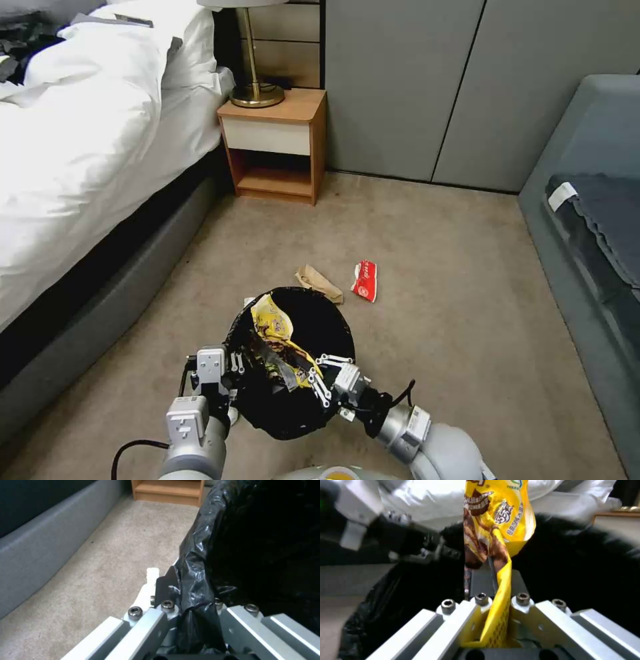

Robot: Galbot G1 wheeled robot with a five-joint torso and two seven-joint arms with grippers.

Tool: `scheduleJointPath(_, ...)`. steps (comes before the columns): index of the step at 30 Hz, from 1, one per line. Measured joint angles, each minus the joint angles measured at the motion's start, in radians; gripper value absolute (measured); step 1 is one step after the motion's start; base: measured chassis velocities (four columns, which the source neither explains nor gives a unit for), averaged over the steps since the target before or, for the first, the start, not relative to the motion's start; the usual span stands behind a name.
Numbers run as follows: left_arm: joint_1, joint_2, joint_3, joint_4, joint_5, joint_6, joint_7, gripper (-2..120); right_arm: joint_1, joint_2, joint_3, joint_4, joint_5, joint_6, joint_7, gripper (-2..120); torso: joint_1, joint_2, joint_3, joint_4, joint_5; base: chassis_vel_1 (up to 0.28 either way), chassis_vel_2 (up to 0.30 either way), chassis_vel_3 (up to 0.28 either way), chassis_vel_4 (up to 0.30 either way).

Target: Pick up the trash bin, then pick up the garbage from the floor and place it into the trash bin.

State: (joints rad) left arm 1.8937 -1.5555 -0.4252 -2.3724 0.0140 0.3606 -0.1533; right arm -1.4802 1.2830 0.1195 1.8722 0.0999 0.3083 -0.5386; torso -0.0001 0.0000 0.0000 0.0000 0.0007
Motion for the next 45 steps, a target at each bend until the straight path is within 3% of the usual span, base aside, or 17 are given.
scheduleJointPath(3, 0.005, -0.001, 0.004, 0.000, 0.000, -0.001, 0.000, 1, 0.015, 0.008, 0.000, -0.026, -0.007, 0.000, 0.010, 0, 0.000, 0.000, 0.000, 0.0000, -0.0009, 0.000, 0.000, 0.000, 0.000)
scheduleJointPath(8, 0.009, -0.004, 0.007, 0.000, 0.000, -0.003, 0.000, 1, 0.020, 0.010, 0.002, -0.047, -0.014, 0.003, 0.016, 12, 0.000, 0.000, 0.000, 0.0000, -0.0006, 0.000, 0.000, 0.000, 0.000)
scheduleJointPath(31, 0.002, -0.004, 0.004, -0.001, 0.002, -0.003, -0.001, 1, -0.014, 0.003, 0.027, -0.020, -0.014, 0.032, 0.013, 98, 0.000, 0.000, 0.000, 0.0000, -0.0006, 0.000, 0.000, 0.000, 0.000)
scheduleJointPath(37, 0.003, -0.002, 0.000, -0.002, 0.001, -0.003, -0.001, 1, -0.024, -0.001, 0.036, 0.003, -0.014, 0.042, 0.010, 100, 0.000, 0.000, 0.000, 0.0000, -0.0006, 0.000, 0.000, 0.000, 0.000)
scheduleJointPath(45, 0.003, 0.003, -0.020, 0.005, -0.004, -0.005, -0.002, 1, -0.064, -0.009, 0.083, 0.213, 0.003, 0.060, 0.105, 100, 0.000, 0.000, 0.000, 0.0001, -0.0007, 0.000, 0.000, 0.000, 0.000)
